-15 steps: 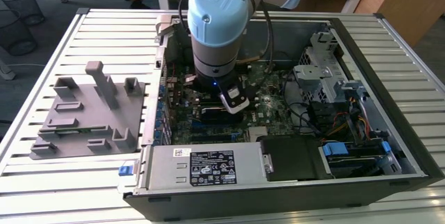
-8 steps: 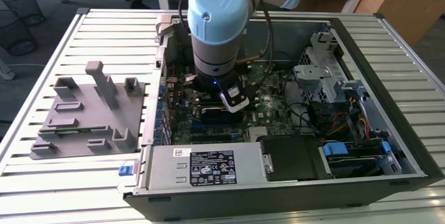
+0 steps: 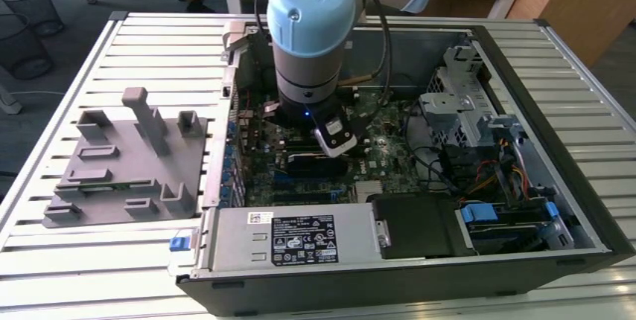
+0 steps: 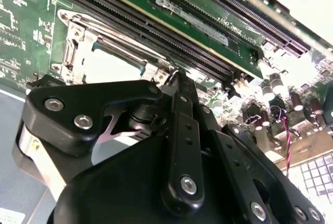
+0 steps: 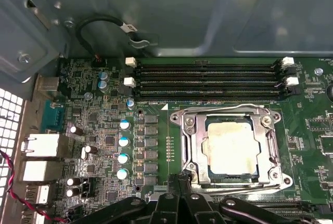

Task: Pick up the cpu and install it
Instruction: 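Install the second cpu locking lever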

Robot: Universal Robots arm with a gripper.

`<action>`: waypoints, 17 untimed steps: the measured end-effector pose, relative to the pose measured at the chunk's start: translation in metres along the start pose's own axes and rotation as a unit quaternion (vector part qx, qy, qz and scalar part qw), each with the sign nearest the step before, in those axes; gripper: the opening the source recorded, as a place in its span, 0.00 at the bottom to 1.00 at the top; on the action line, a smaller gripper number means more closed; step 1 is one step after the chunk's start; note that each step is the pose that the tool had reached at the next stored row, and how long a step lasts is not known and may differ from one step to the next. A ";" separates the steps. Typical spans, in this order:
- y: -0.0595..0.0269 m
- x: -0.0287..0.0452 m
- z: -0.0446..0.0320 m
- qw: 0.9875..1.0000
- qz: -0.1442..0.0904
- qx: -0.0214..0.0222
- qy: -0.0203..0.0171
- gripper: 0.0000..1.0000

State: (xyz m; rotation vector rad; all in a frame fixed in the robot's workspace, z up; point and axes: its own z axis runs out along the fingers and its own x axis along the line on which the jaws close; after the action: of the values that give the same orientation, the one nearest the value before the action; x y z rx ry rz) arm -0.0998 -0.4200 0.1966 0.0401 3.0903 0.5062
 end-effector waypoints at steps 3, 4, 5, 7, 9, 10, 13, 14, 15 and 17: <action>0.0002 0.0000 -0.0003 1.000 0.000 0.000 0.000 0.11; 0.0003 0.0000 -0.0003 1.000 0.000 0.000 0.000 0.11; 0.0004 0.0000 -0.0008 1.000 0.000 0.000 -0.001 0.11; 0.0009 0.0000 -0.0024 1.000 0.000 0.000 -0.001 0.11; 0.0018 0.0000 -0.0048 1.000 0.000 0.000 -0.001 0.11; 0.0023 0.0000 -0.0062 1.000 0.000 0.000 -0.001 0.11; 0.0035 0.0000 -0.0097 1.000 0.000 0.000 -0.001 0.11; 0.0039 0.0000 -0.0112 1.000 0.000 0.000 -0.001 0.11; 0.0044 0.0000 -0.0127 1.000 0.000 0.000 -0.002 0.11; 0.0055 -0.0001 -0.0159 1.000 -0.001 0.000 -0.002 0.11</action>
State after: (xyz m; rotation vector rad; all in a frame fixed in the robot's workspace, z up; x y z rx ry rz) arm -0.0999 -0.4198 0.2134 0.0393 3.0872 0.5055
